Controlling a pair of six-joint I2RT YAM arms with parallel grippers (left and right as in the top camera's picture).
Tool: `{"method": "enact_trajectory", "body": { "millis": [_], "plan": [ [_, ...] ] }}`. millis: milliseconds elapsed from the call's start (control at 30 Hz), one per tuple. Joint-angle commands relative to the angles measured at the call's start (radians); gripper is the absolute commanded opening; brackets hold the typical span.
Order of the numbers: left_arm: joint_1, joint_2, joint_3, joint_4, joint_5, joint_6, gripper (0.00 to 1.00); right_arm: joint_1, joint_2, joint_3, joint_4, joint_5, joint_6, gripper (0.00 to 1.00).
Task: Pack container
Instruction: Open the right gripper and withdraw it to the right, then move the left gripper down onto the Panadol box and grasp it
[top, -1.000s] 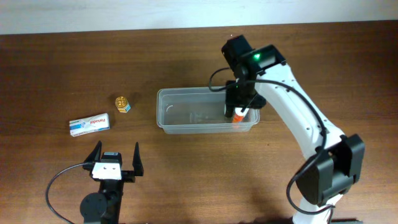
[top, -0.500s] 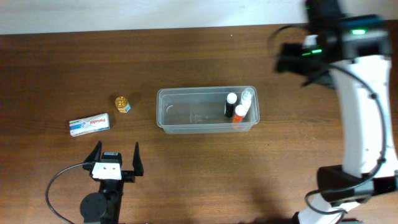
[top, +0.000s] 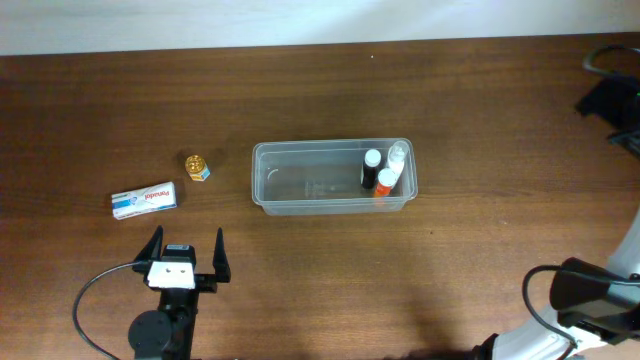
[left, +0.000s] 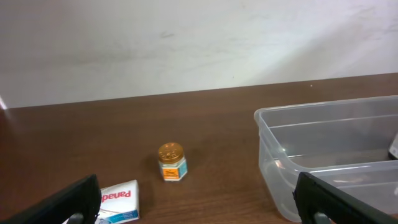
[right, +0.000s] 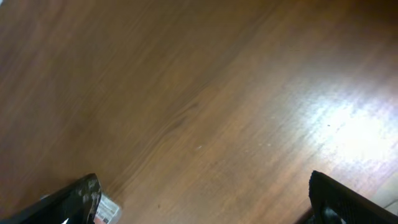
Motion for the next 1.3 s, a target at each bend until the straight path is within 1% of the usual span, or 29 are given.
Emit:
{"method": "enact_trajectory", "body": {
  "millis": [0, 67, 133, 233, 300, 367, 500, 567, 700, 800, 867, 933, 1033, 1100, 1167, 1200, 1267],
  "plan": [
    [0.006, -0.008, 0.014, 0.004, 0.130, 0.008, 0.99, -0.040, -0.008, -0.003, -0.006, 0.012, -0.002, 0.98],
    [0.006, 0.002, 0.063, -0.018, 0.158, -0.048, 0.99, -0.054, -0.008, -0.003, -0.006, 0.012, -0.002, 0.98],
    [0.006, 0.042, 0.149, -0.055, 0.158, -0.065, 0.99, -0.055, -0.008, -0.003, -0.005, 0.012, -0.002, 0.98],
    [0.006, 0.174, 0.346, -0.146, 0.153, -0.032, 0.99, -0.053, -0.008, -0.003, -0.006, 0.012, -0.002, 0.98],
    [0.012, 0.312, 0.513, -0.246, 0.146, -0.019, 0.99, -0.053, -0.008, -0.003, -0.006, 0.012, -0.002, 0.98],
    [0.026, 0.481, 0.710, -0.384, 0.146, -0.018, 0.99, -0.053, -0.008, -0.003, -0.006, 0.012, -0.002, 0.98],
    [0.043, 0.845, 1.127, -0.724, 0.158, -0.010, 0.99, -0.053, -0.008, -0.003, -0.006, 0.012, -0.002, 0.98],
    [0.043, 0.993, 1.300, -0.864, 0.166, -0.011, 1.00, -0.053, -0.008, -0.003, -0.006, 0.012, -0.002, 0.98],
    [0.043, 1.266, 1.611, -1.105, 0.244, -0.011, 0.99, -0.053, -0.008, -0.003, -0.006, 0.012, -0.002, 0.98],
    [0.043, 1.393, 1.710, -1.145, 0.304, -0.016, 0.99, -0.053, -0.008, -0.003, -0.006, 0.012, -0.002, 0.98],
    [0.043, 1.450, 1.718, -1.146, 0.334, -0.015, 1.00, -0.053, -0.008, -0.003, -0.006, 0.012, -0.002, 0.98],
    [0.043, 1.502, 1.718, -1.143, 0.326, -0.011, 0.99, -0.053, -0.008, -0.003, -0.006, 0.012, -0.002, 0.98],
    [0.043, 1.574, 1.718, -1.133, 0.260, -0.028, 1.00, -0.053, -0.008, -0.003, -0.006, 0.012, -0.002, 0.99],
    [0.047, 1.629, 1.718, -1.137, 0.163, -0.166, 0.99, -0.053, -0.008, -0.003, -0.006, 0.012, -0.002, 0.98],
    [0.061, 1.684, 1.718, -1.162, 0.026, -0.381, 0.99, -0.053, -0.008, -0.003, -0.006, 0.012, -0.002, 0.98],
    [0.076, 1.715, 1.718, -1.184, -0.042, -0.520, 0.99, -0.053, -0.008, -0.003, -0.006, 0.012, -0.002, 0.98],
    [0.124, 1.789, 1.718, -1.213, -0.109, -0.753, 0.99, -0.053, -0.008, -0.003, -0.006, 0.012, -0.002, 0.98]
  ]
}}
